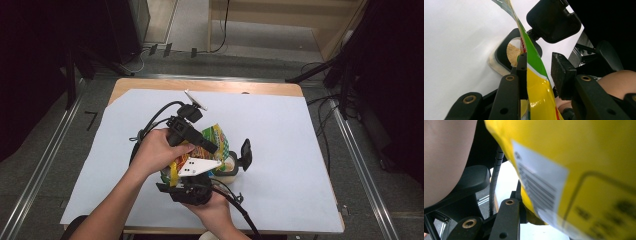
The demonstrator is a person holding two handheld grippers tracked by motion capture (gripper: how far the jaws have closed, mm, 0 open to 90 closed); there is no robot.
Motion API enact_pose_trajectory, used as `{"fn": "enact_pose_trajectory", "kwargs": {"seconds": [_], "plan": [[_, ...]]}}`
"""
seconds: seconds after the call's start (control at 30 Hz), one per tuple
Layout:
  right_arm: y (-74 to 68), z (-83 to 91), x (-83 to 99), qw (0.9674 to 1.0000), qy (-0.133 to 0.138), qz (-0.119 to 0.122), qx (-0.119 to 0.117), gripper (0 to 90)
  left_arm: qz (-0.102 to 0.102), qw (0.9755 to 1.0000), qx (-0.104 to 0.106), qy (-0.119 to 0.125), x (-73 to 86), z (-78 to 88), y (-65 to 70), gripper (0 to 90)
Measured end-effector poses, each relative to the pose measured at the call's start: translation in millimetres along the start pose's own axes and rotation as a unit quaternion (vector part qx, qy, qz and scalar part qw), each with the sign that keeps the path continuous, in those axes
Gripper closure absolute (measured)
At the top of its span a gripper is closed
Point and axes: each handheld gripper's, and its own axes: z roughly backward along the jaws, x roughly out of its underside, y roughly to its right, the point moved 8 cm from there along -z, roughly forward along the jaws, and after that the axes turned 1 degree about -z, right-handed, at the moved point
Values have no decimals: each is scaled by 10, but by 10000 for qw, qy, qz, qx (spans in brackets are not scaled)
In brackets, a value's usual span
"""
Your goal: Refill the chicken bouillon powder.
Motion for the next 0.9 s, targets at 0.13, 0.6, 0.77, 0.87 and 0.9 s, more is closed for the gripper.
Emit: {"fn": "enact_pose_trajectory", "kwargs": {"seconds": [0.13, 0.6, 0.77, 0.87, 0.9], "plan": [[-4, 3, -3, 10000, -3, -8, 1, 730, 2, 10000, 12, 1, -1, -1, -1, 694], [-17, 9, -7, 10000, -27, -88, -18, 729, 31, 10000, 54, -6, -3, -5, -3, 693], [-10, 7, -5, 10000, -31, -77, -16, 729, 21, 10000, 58, -10, -3, -5, -6, 693], [-11, 8, -5, 10000, -33, -77, -15, 729, 32, 10000, 59, 0, -5, -6, -6, 693], [-11, 7, -5, 10000, -32, -76, -15, 729, 31, 10000, 62, 1, -5, -6, -6, 693]]}}
